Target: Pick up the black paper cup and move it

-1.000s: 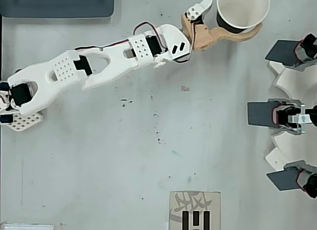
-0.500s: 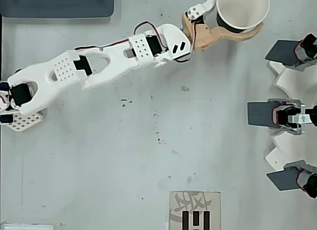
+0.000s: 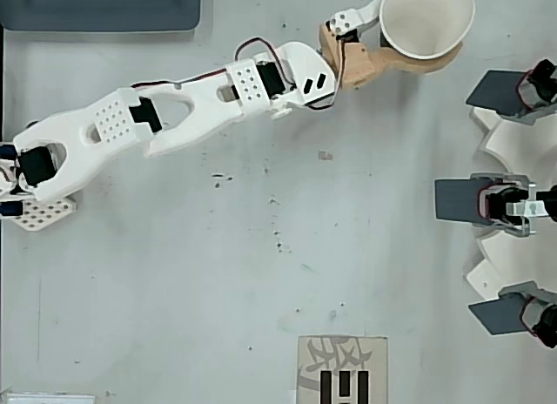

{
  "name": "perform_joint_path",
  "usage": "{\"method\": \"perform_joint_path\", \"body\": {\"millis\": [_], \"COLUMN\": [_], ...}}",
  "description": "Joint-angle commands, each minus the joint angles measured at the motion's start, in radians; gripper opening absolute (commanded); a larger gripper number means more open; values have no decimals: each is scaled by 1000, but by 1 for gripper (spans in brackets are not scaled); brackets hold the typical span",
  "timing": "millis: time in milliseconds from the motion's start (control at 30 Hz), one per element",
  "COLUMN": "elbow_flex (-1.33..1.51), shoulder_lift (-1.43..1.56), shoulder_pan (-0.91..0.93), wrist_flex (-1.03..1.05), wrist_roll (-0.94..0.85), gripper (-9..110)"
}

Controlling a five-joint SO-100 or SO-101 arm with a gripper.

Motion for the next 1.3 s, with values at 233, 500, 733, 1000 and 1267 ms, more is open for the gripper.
{"method": "perform_joint_path", "body": {"millis": [233, 500, 733, 1000, 1267], "elbow_flex": [227, 563, 861, 1060, 1367], "shoulder_lift": [304, 557, 769, 931, 1109], "shoulder_pan": [11, 49, 69, 80, 115], "wrist_flex": [-23, -109, -190, -229, -351], "wrist_roll": [-32, -83, -112, -141, -155], "gripper": [8, 9, 9, 9, 10]}}
